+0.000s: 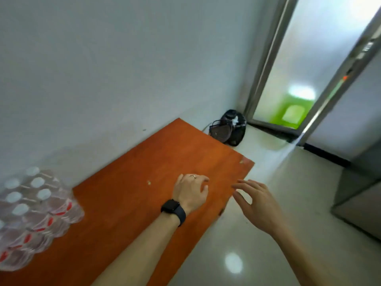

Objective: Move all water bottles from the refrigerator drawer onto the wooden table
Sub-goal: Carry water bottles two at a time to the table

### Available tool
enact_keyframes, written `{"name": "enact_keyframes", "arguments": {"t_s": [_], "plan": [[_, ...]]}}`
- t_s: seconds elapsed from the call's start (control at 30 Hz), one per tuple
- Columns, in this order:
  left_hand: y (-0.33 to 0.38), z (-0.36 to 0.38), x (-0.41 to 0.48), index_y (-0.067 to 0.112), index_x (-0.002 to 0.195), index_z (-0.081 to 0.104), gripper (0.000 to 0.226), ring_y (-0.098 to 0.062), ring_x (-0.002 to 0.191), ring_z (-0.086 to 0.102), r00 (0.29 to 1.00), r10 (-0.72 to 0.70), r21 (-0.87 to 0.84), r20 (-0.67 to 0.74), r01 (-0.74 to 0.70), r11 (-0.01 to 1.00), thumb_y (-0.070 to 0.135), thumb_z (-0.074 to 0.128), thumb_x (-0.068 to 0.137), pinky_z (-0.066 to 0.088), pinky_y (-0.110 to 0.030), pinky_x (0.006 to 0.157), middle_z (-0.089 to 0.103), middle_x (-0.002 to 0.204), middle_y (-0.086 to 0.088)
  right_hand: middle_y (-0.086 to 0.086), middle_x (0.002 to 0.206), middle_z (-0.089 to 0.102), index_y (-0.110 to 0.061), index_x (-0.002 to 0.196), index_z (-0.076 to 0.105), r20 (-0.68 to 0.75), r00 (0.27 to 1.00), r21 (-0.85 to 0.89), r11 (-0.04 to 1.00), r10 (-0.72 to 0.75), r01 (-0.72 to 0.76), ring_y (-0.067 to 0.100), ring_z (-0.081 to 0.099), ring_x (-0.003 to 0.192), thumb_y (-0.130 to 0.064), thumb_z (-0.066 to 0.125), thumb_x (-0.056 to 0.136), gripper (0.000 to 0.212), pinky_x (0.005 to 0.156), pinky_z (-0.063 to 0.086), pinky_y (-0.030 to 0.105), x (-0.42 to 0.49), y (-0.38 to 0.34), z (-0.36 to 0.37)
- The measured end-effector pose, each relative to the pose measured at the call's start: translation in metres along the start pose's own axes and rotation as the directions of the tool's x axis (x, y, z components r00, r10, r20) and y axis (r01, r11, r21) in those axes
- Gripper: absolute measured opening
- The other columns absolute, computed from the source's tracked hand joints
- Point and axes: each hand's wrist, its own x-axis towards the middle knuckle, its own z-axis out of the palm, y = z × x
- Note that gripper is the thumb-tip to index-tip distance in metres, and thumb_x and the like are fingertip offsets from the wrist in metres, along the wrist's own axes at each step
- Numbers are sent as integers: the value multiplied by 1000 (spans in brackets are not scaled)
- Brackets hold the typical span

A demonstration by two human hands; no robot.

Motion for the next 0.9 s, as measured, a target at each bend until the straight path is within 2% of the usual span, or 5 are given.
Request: {"name": "enact_keyframes", "arguments": {"t_s": [0.17, 0.4, 0.53, 0.67, 0.9], "plan": [[183, 27, 43, 36, 125, 64, 32, -13, 123, 55, 955, 292, -9, 46, -292, 956, 42, 52, 96, 36, -39, 110, 65, 128, 9, -19, 140, 54, -42, 129, 60, -237, 942, 28, 971, 237, -237, 13, 39, 139, -49, 48, 99, 32, 114, 35, 38, -87, 132, -111], [402, 57, 73, 38, 130, 61, 34, -17, 119, 56, 831, 547, -121, 98, -536, 836, 42, 52, 98, 44, -34, 101, 64, 129, 6, -14, 127, 64, -33, 124, 66, -521, 739, 133, 896, 426, -423, 16, 49, 129, -39, 59, 96, 30, 110, 38, 34, -197, 266, -222], [496, 86, 94, 37, 128, 63, 32, -15, 120, 57, 750, 653, -187, 102, -630, 754, 41, 53, 97, 44, -30, 99, 65, 128, 7, -18, 125, 63, -35, 126, 65, -574, 646, 177, 846, 503, -502, 10, 48, 126, -41, 58, 96, 31, 108, 38, 30, -233, 328, -265], [579, 128, 122, 35, 129, 62, 33, -13, 123, 56, 677, 727, -214, 119, -697, 684, 42, 52, 98, 46, -32, 102, 64, 131, 9, -20, 126, 63, -36, 127, 64, -583, 596, 205, 810, 552, -550, 8, 50, 124, -43, 56, 96, 32, 106, 39, 27, -241, 400, -304], [716, 212, 191, 36, 130, 59, 34, -12, 124, 55, 626, 759, -284, 177, -706, 649, 42, 51, 98, 47, -33, 103, 62, 132, 10, -21, 128, 59, -39, 130, 60, -533, 551, 278, 748, 643, -603, 6, 46, 126, -44, 55, 97, 33, 104, 40, 27, -228, 531, -369]]}}
